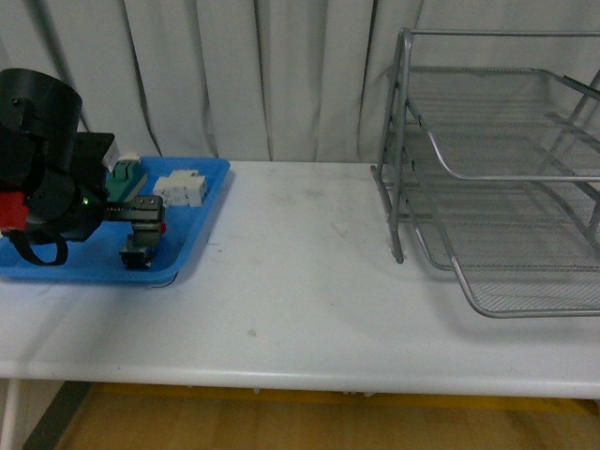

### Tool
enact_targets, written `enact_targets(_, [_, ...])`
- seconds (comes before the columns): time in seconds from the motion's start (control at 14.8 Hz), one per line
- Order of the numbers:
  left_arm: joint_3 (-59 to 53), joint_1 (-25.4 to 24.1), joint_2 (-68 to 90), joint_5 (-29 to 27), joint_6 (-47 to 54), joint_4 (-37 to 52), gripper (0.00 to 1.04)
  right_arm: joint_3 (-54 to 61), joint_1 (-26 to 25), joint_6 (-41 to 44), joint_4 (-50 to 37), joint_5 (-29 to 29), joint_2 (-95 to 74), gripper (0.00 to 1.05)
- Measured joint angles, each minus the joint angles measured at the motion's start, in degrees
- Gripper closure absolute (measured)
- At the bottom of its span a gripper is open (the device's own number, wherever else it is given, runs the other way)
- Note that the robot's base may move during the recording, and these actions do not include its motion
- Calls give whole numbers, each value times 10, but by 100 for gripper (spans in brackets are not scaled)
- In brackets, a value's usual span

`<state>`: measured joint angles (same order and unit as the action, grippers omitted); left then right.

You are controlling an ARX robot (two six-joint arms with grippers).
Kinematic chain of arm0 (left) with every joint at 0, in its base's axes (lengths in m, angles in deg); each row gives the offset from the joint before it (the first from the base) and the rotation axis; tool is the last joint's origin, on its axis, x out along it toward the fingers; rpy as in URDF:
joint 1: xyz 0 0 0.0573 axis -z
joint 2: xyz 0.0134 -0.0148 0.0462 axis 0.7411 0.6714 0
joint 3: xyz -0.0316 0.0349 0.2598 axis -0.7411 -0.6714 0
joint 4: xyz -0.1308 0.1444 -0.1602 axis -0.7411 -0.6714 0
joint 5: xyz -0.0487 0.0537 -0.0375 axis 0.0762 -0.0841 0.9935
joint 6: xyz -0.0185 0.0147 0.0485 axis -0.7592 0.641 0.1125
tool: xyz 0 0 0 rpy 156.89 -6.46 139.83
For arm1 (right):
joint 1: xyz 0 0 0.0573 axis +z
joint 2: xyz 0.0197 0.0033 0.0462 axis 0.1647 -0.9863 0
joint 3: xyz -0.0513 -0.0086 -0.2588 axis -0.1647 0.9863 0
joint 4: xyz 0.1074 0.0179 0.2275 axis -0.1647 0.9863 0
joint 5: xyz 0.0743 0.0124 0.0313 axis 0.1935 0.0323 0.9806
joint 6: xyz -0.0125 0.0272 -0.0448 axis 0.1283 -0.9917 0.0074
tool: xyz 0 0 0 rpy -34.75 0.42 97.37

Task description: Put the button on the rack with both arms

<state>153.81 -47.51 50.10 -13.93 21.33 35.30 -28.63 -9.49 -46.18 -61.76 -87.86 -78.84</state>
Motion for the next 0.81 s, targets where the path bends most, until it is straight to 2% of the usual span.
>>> enact_targets(0.2, [56,10,56,14,-14,-44,7,0,0,0,0,0,0,6])
enact_targets(0.34, [72,14,68,3,1,-47,37,0,0,0,0,0,0,6])
enact_targets(0.54, [72,15,68,2,7,-48,60,0,0,0,0,0,0,6])
enact_targets(0.61, [72,17,68,2,10,-45,67,0,0,0,0,0,0,6])
enact_targets(0.81, [55,21,51,3,17,-30,69,0,0,0,0,0,0,6])
